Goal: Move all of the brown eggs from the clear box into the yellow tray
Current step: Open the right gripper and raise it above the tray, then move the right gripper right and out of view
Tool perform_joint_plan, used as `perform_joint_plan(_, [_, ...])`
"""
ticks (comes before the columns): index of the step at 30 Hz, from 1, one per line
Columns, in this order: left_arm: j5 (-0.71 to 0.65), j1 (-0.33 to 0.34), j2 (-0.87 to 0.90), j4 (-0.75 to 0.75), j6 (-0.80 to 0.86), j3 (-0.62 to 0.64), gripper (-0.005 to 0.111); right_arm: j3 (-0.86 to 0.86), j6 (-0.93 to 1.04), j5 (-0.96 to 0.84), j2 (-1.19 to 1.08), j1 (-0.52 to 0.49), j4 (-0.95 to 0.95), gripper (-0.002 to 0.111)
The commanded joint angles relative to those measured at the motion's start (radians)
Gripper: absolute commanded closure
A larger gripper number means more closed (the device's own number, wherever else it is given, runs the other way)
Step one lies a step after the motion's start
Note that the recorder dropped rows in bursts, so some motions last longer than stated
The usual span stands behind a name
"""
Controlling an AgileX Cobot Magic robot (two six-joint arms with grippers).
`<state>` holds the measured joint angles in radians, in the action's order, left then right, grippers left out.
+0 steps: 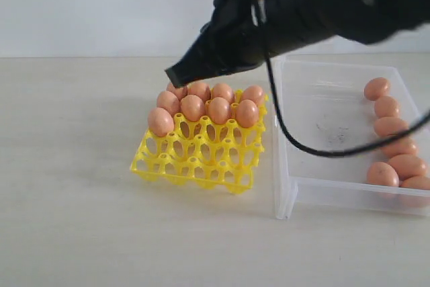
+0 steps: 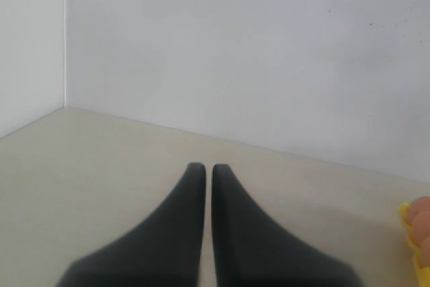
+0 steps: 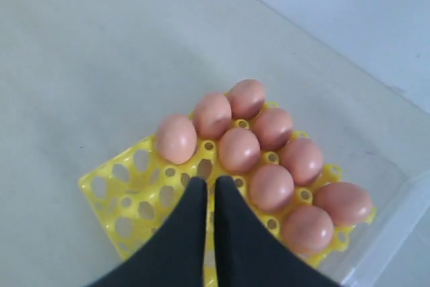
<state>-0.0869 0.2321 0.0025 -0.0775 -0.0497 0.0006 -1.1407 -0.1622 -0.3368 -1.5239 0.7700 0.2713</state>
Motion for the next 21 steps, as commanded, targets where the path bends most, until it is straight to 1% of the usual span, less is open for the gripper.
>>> perform_joint_plan(1, [0.011, 0.002, -0.002, -0.009, -0.009, -0.001, 0.103, 0.205, -0.117, 0.218, 0.153, -0.002, 0.199, 0.108])
perform_joint_plan(4, [0.011, 0.002, -0.002, -0.009, -0.009, -0.001, 0.103, 0.329, -0.094, 0.337, 0.249, -0.002, 0.29, 0.108])
perform_joint_plan(6, [0.011, 0.002, -0.002, -0.009, -0.009, -0.001, 0.103, 0.381, -0.04, 0.359, 0.301, -0.002, 0.303, 0.108])
perform_joint_plan(9, [0.011, 0.002, -0.002, -0.009, -0.009, -0.001, 0.103, 0.446, 0.036, 0.337, 0.376, -0.004, 0.305, 0.109])
perform_joint_plan(10, [0.011, 0.002, -0.002, -0.009, -0.009, -0.001, 0.103, 0.462, 0.046, 0.299, 0.404, -0.004, 0.308, 0.109])
perform_joint_plan(15, [0.011, 0.002, -0.002, -0.009, -0.009, -0.001, 0.103, 0.475, 0.03, 0.304, 0.487, -0.004, 0.31, 0.109])
perform_joint_plan(19, [0.011, 0.002, -0.002, -0.009, -0.009, -0.001, 0.103, 0.477, 0.03, 0.199, 0.528, -0.007, 0.325, 0.109])
perform_joint_plan(21, [0.011, 0.002, -0.002, -0.009, -0.009, -0.001, 0.103, 0.477, 0.001, 0.198, 0.538, -0.037, 0.327, 0.109])
